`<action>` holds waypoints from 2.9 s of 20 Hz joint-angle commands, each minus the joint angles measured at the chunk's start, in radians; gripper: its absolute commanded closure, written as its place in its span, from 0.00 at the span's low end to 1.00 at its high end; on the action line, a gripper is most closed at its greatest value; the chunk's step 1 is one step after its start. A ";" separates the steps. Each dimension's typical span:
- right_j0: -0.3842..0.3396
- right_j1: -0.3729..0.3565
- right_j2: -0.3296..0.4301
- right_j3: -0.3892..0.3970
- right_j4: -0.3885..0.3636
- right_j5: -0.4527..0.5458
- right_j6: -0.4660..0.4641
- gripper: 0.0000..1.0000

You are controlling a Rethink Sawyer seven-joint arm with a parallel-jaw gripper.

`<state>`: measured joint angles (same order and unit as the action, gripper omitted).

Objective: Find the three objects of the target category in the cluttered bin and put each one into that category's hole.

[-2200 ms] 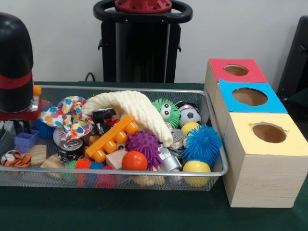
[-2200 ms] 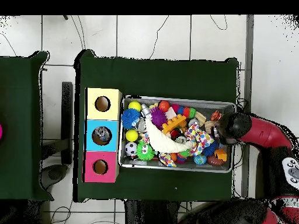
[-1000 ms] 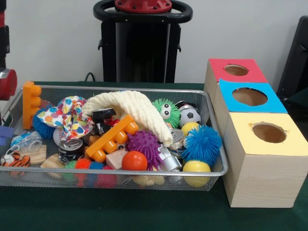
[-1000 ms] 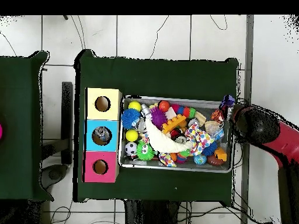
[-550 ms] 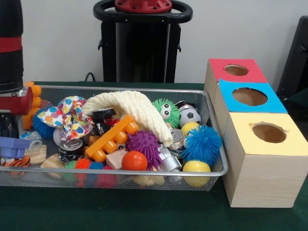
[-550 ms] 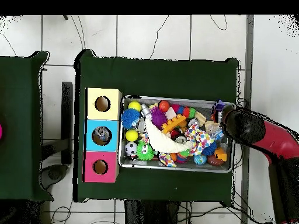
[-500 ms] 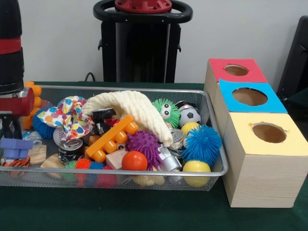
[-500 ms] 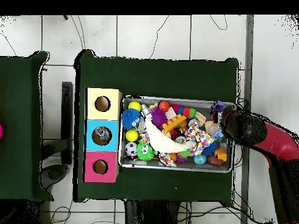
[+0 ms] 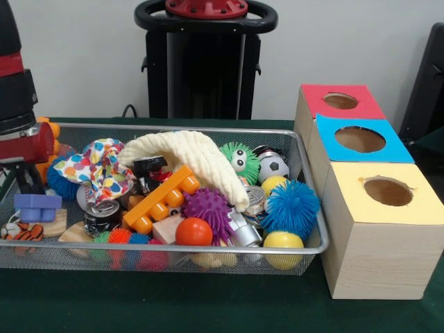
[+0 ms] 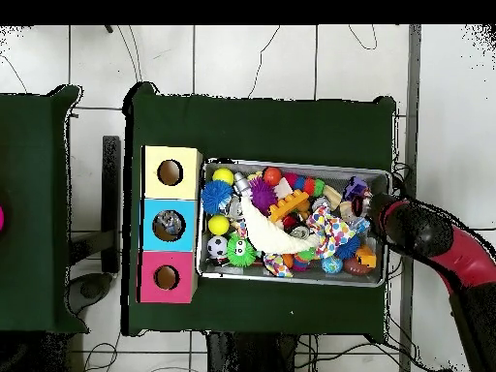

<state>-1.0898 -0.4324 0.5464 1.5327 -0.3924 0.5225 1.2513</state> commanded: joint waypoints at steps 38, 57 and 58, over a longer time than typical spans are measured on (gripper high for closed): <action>0.179 -0.027 -0.002 0.013 -0.203 0.481 -0.147 0.00; 0.200 -0.054 -0.029 -0.019 -0.278 0.293 -0.080 0.00; 0.207 -0.048 -0.049 -0.025 -0.267 0.349 -0.078 0.00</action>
<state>-0.9014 -0.5128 0.5591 1.5317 -0.6198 0.8446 1.1708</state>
